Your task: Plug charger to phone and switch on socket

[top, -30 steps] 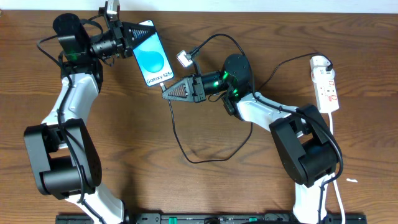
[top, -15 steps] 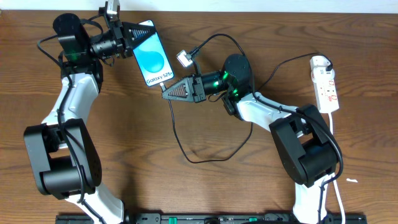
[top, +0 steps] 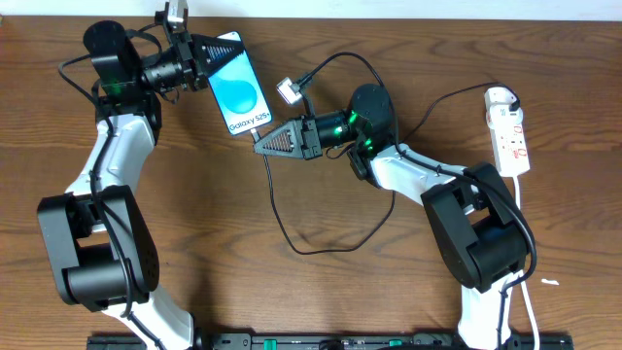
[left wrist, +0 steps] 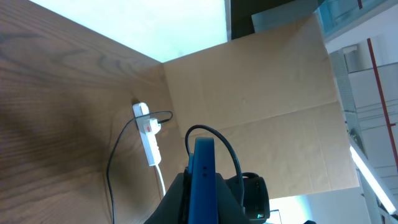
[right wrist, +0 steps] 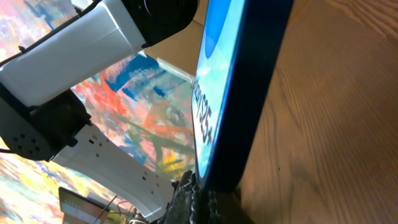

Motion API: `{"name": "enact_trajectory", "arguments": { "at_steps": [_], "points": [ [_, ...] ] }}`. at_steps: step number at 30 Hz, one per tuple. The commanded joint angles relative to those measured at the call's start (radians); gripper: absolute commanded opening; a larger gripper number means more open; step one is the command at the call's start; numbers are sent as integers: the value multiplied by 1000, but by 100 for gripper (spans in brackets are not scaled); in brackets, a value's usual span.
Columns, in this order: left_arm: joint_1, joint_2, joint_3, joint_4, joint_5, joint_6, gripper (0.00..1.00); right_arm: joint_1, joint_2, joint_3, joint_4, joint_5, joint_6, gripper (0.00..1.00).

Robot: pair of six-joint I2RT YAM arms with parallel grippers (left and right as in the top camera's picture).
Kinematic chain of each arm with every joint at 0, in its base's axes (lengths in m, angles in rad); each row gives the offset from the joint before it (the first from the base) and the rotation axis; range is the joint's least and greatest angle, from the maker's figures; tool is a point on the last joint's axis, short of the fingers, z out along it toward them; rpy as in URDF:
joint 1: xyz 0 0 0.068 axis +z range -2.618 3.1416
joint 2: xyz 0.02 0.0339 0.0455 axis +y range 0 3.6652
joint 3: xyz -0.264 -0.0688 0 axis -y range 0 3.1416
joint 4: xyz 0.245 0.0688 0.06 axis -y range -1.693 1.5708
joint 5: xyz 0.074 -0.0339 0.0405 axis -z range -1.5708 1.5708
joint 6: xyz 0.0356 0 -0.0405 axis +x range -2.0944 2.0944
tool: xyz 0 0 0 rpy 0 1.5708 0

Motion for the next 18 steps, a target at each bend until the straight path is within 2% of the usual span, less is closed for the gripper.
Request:
{"name": "enact_trajectory", "arguments": {
  "at_steps": [1, 18],
  "points": [
    [-6, 4, 3, 5, 28, 3, 8, -11, -7, 3, 3, 56, 13, 1],
    [-6, 4, 3, 5, 18, 6, 7, -10, -7, 3, 5, 124, 89, 1]
  ]
}}
